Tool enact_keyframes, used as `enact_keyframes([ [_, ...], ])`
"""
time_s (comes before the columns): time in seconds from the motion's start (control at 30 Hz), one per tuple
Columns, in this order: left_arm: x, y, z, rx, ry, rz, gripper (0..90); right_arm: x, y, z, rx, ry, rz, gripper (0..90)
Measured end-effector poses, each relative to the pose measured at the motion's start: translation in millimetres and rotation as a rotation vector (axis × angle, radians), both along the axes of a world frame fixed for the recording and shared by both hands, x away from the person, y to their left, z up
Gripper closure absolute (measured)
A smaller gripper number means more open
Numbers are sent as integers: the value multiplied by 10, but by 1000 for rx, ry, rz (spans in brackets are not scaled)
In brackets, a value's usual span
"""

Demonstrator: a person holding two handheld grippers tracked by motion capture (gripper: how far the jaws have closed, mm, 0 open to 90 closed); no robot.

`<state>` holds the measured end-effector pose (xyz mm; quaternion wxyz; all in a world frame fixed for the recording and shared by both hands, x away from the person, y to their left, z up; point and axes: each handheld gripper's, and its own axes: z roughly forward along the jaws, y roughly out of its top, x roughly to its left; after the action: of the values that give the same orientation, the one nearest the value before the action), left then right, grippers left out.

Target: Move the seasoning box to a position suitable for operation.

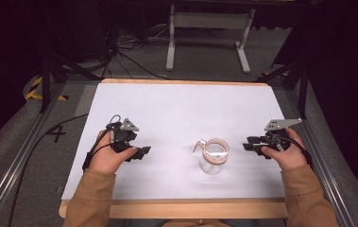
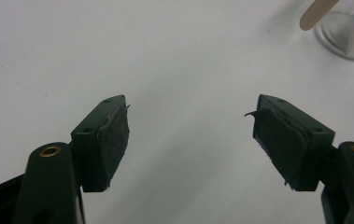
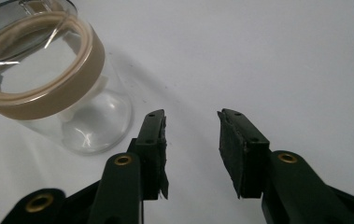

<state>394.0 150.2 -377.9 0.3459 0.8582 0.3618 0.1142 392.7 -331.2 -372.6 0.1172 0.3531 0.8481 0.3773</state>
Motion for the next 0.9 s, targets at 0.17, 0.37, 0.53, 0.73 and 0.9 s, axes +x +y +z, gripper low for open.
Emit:
enact_keyframes([
  [0.17,-19,-15,36,-28,-22,1,277,-13,47,-15,14,-8,10,681],
  [0.37,-63,-38,123,-58,-105,-25,283,-53,152,-17,39,11,78,898],
  [0.53,-81,-32,140,-75,-110,-32,283,-27,255,-92,55,-17,114,899],
  [0.73,-74,-47,134,-69,-108,-29,283,-9,328,-197,54,-51,121,897],
  [0.9,-69,-61,122,-62,-106,-42,282,14,379,-291,56,-25,139,894],
])
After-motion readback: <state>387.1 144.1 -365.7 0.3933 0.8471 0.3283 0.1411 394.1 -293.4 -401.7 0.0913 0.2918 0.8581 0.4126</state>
